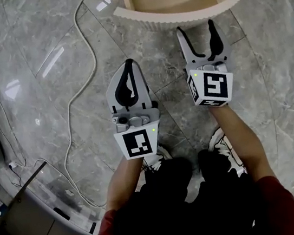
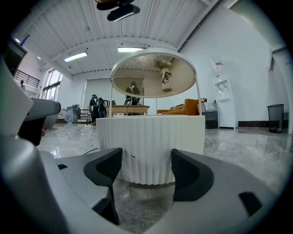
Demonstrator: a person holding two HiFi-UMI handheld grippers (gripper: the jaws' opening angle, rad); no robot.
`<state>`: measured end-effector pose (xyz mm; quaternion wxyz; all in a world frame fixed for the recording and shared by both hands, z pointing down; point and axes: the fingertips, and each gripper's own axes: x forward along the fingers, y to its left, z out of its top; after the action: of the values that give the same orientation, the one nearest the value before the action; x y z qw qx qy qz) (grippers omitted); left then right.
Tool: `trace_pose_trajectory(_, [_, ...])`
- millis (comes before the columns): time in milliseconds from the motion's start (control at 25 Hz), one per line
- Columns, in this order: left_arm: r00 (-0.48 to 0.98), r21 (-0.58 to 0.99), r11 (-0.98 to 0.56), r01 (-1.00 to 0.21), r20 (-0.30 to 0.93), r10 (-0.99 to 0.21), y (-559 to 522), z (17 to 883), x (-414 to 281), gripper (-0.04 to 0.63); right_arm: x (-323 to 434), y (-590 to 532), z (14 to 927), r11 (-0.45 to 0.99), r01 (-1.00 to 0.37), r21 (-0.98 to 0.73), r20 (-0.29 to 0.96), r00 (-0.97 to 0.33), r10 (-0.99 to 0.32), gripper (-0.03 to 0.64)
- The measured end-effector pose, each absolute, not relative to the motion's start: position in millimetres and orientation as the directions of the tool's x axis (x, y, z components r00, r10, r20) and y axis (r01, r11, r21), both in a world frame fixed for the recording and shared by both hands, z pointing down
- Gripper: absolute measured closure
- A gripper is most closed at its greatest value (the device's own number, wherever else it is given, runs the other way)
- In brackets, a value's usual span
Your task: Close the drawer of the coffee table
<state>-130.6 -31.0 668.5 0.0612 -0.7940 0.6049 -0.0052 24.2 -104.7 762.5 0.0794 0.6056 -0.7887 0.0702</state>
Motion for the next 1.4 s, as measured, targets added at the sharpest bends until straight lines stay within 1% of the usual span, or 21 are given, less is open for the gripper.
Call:
trace_pose_trajectory(720, [0.259,-0.11,-0.254,-0.961,-0.036,-0.965,-48,676,-131,0.583,13,-210,763,0.251,-0.968,0.014,0.195,-0.244,-0.95,0.295])
trace_pose_trajectory(1400, [0.256,-0.124,-0.254,-0.959,0.001,-0.967,-49,687,-132,0.583,7,-263,764,0.26,-0.965,0.033,0.198,-0.249,-0.948,0.295])
